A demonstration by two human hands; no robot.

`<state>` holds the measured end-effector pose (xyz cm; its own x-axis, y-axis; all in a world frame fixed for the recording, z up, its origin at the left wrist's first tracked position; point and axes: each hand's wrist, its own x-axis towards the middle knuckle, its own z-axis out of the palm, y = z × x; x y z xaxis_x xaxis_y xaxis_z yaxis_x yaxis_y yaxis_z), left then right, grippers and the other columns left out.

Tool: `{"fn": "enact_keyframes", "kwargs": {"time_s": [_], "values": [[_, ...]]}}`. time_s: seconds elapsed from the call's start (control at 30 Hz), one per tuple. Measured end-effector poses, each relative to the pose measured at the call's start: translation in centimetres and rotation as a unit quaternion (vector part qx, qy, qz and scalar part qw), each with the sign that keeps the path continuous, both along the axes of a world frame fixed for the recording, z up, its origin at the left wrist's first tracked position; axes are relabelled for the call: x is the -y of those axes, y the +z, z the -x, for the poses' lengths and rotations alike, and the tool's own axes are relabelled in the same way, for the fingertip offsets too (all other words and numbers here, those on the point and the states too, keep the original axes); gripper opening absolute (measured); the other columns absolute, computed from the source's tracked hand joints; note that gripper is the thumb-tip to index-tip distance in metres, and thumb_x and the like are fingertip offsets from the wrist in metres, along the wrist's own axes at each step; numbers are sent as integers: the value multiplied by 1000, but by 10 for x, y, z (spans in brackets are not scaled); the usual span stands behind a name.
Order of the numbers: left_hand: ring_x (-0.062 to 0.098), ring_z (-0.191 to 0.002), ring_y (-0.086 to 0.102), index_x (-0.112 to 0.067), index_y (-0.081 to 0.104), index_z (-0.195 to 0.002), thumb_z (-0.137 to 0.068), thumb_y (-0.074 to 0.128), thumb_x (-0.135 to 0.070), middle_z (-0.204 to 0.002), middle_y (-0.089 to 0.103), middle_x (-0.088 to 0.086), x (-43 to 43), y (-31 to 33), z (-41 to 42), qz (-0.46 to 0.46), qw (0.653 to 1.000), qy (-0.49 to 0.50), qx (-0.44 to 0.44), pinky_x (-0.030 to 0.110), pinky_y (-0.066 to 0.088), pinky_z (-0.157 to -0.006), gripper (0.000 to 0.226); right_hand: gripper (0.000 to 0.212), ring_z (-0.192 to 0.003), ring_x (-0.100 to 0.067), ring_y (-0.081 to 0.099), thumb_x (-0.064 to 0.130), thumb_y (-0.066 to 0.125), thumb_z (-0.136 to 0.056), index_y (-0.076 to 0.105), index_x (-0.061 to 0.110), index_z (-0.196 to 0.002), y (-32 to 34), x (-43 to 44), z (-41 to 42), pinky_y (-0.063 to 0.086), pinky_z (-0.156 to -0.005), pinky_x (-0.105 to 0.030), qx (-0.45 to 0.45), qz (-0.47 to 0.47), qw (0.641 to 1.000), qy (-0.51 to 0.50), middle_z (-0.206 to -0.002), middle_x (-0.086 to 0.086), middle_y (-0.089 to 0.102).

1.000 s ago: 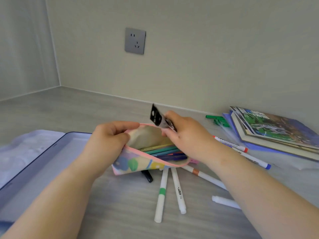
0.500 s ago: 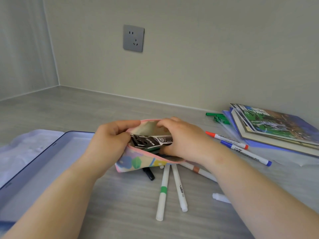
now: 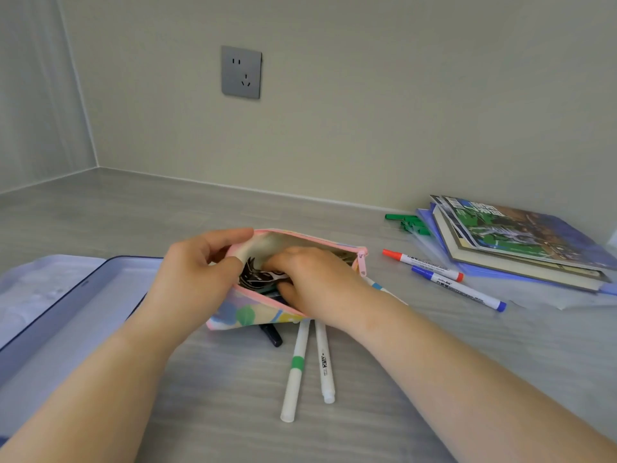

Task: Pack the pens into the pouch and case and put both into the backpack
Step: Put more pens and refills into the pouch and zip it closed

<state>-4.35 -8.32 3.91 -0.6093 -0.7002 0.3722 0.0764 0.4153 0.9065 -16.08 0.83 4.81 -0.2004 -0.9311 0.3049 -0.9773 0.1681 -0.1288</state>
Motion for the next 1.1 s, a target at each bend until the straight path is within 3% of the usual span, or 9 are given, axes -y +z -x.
{"fn": "enact_keyframes", "kwargs": {"time_s": [0.07,0.17,0.37,0.53,0.67,0.77,0.9,0.97,1.1], "values": [[-7,-61,57,-38,62,-86,-79,49,1,-80,62,-16,3,-1,1,-1,1000,9,-4,-3,38,-50,41,45,-117,-26,51,3,52,-80,54,14,-124,0,-2,0,39,-89,-24,41,8,999,22,-131,-10,56],[1,-70,55,-34,59,-94,-80,48,1,-79,61,-15,6,-1,2,-3,999,31,-11,-1,38,-51,40,42,-109,-20,53,1,54,-80,55,9,-121,6,-4,-1,28,-74,-5,104,40,993,47,-130,-9,55],[5,-60,49,-35,57,-98,-79,42,4,-75,57,-17,9,-1,1,1,997,73,-22,-2,33,-43,46,23,-69,-1,53,9,54,-86,67,15,-104,38,-26,15,39,-63,-3,190,105,976,-6,-92,7,65],[14,-75,51,-31,57,-105,-78,40,7,-97,62,-2,18,-2,1,-49,993,88,-60,19,39,-64,50,17,-63,3,55,8,57,-85,67,10,-99,42,-68,41,41,-67,-7,226,72,968,-78,-73,18,57],[-2,-52,54,-30,55,-103,-79,40,10,-88,60,-13,16,-2,3,-18,995,76,-57,6,36,-41,49,18,-64,0,50,10,58,-84,67,12,-100,22,-100,60,36,-56,4,176,19,971,-162,-78,13,58],[-7,-38,47,-24,61,-89,-82,42,8,-81,59,-9,6,-2,3,20,997,64,-35,3,29,-35,37,26,-74,-7,50,14,58,-85,63,16,-110,4,-103,63,36,-58,1,151,-9,971,-187,-93,7,58],[-12,-62,53,-28,60,-64,-84,43,4,-92,56,-15,-6,-2,4,69,996,60,3,-4,31,-49,42,38,-105,-19,56,24,58,-85,54,21,-123,-14,-87,56,41,-85,-23,113,-41,978,-171,-123,-2,61],[-1,-66,51,-30,60,-66,-83,47,1,-88,57,-13,-8,-4,6,78,995,61,24,-5,31,-50,38,34,-107,-24,56,24,58,-85,57,21,-118,-16,-78,52,43,-82,-26,70,-52,982,-170,-120,-6,64],[-2,-70,50,-28,62,-87,-79,55,-1,-91,55,-11,-6,-5,5,83,994,50,48,-7,32,-50,30,24,-104,-28,58,12,53,-83,65,18,-103,-19,-66,53,44,-76,-27,-7,-60,985,-161,-111,-7,67]]}}
